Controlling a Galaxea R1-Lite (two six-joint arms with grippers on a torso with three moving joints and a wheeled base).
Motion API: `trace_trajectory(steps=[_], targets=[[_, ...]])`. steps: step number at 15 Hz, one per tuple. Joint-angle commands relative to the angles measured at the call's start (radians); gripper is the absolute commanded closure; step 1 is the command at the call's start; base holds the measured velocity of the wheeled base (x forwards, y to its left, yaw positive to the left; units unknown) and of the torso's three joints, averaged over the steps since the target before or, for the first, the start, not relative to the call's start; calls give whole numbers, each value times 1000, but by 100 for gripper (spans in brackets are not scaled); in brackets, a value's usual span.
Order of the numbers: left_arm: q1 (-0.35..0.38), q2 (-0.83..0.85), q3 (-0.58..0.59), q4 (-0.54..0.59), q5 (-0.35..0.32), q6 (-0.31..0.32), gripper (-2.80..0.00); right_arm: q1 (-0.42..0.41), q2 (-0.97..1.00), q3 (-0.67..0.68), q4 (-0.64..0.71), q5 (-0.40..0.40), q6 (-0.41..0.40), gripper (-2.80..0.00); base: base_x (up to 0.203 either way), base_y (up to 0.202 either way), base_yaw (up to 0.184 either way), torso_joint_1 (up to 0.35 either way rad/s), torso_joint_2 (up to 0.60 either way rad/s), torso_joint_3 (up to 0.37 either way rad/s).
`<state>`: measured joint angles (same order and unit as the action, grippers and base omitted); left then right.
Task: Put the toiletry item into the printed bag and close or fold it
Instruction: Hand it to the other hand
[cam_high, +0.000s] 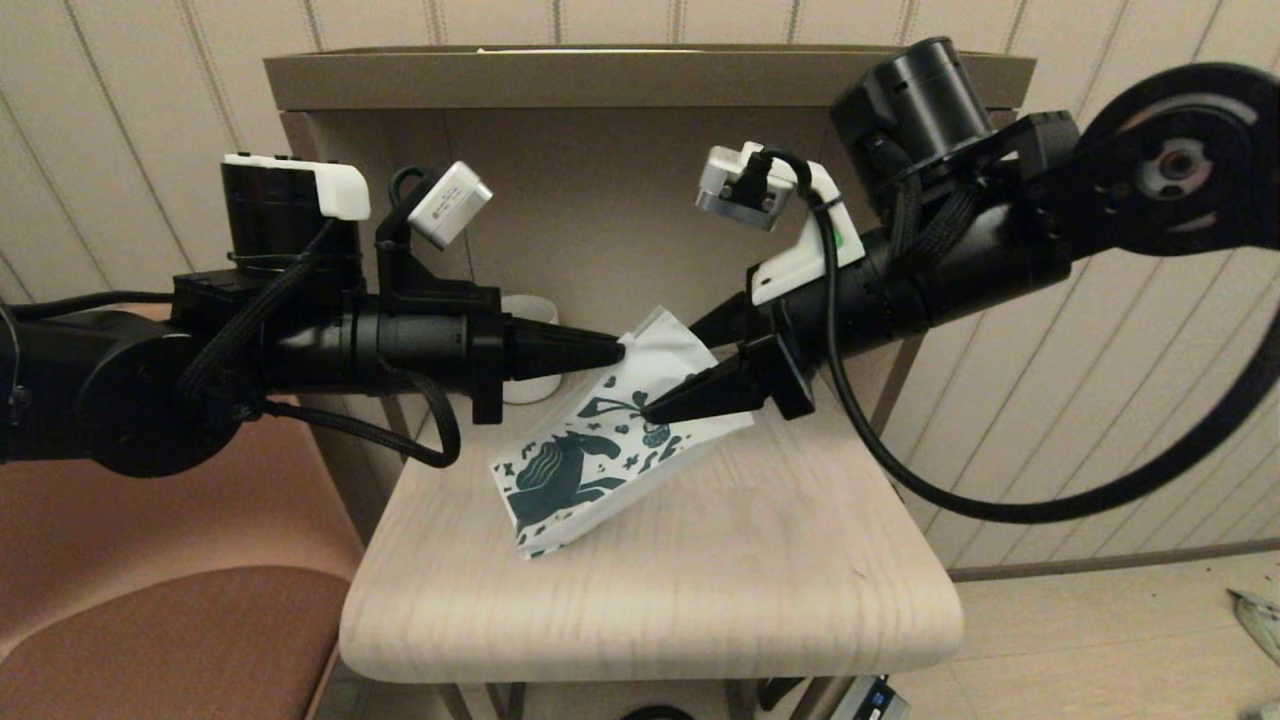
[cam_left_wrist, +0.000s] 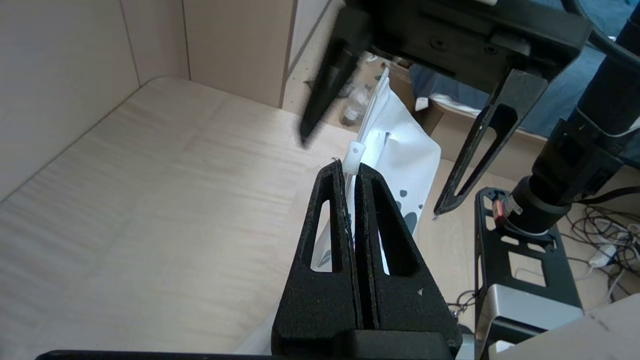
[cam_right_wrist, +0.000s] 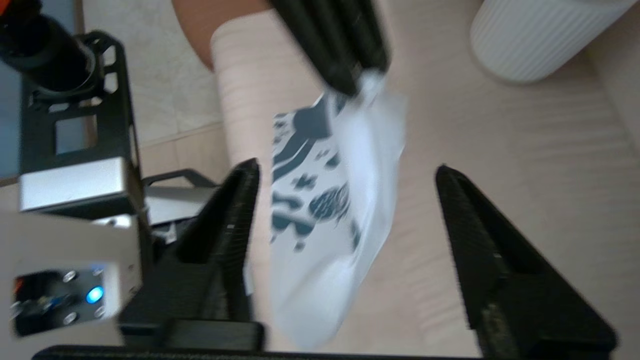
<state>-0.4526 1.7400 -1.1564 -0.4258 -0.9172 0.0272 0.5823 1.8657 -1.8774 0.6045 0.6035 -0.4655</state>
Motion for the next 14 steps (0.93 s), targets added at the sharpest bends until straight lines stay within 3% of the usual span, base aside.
trace_trajectory(steps=[1,14], targets=[[0,-2,4,-4,-6,0,0,14,34,-23,0,-3,-4,-280,0,0,0,0,0,0],[-3,-13,23,-5,-5,8,0,21,50,-23,4,-16,-6,-280,0,0,0,0,0,0]])
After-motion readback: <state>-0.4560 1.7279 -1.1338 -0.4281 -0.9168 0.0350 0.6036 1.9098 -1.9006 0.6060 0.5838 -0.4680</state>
